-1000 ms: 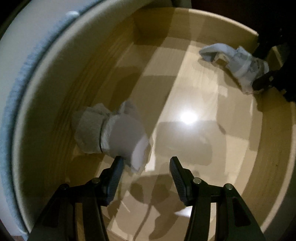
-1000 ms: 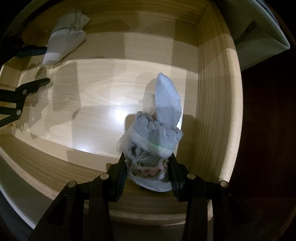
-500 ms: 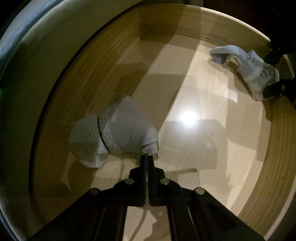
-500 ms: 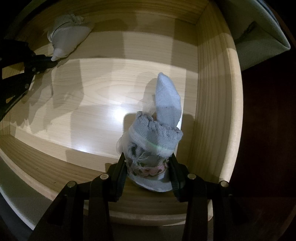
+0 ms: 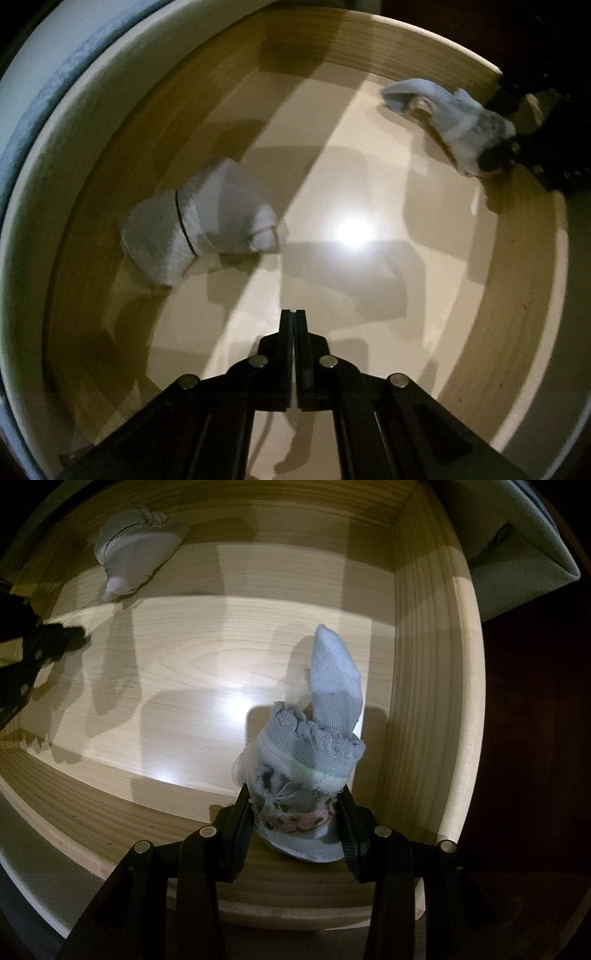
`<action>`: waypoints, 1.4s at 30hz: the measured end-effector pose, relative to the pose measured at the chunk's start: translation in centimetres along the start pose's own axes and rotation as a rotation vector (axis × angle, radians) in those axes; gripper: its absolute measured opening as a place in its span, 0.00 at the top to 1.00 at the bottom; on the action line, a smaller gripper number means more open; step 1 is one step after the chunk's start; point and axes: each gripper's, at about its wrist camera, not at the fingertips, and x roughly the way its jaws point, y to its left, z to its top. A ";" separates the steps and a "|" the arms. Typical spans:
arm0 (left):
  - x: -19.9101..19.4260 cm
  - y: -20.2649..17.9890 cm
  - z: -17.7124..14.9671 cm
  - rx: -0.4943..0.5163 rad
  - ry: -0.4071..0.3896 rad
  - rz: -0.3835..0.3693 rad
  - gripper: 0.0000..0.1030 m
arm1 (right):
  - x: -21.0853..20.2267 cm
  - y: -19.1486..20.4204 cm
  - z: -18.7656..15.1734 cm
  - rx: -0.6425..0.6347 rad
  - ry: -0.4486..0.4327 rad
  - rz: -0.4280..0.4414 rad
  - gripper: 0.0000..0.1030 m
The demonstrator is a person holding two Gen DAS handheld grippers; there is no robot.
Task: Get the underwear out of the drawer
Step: 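Move the left gripper over the grey hexagon-print underwear while the right gripper holds the sock, then close the left gripper on the waistband of the grey hexagon-print underwear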
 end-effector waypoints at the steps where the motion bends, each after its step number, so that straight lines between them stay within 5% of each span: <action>1: -0.2 -0.4 -0.4 0.005 0.005 -0.002 1.00 | 0.0 0.0 0.0 0.000 0.000 0.000 0.62; 8: -2.4 -0.9 -1.7 -0.017 -0.034 0.034 1.00 | -0.1 0.0 0.0 -0.001 -0.002 0.003 0.62; 12: -3.3 -0.9 -2.0 -0.006 -0.087 0.200 0.96 | -0.2 -0.1 -0.1 -0.002 -0.004 0.006 0.62; 18: -3.9 -2.4 -1.7 0.113 -0.150 0.347 0.96 | 0.2 -0.3 -0.2 -0.001 -0.005 0.008 0.62; 23: -3.1 -2.6 -2.5 0.182 -0.151 0.397 0.72 | 0.2 -0.4 -0.2 -0.002 -0.006 0.007 0.62; 27: -1.9 -2.8 -2.6 0.215 -0.127 0.410 0.64 | 0.3 -0.4 -0.3 -0.001 -0.005 0.007 0.62; 42: 0.7 -4.1 -3.4 0.351 -0.163 0.572 0.60 | 0.2 -0.3 -0.2 -0.002 -0.001 0.000 0.61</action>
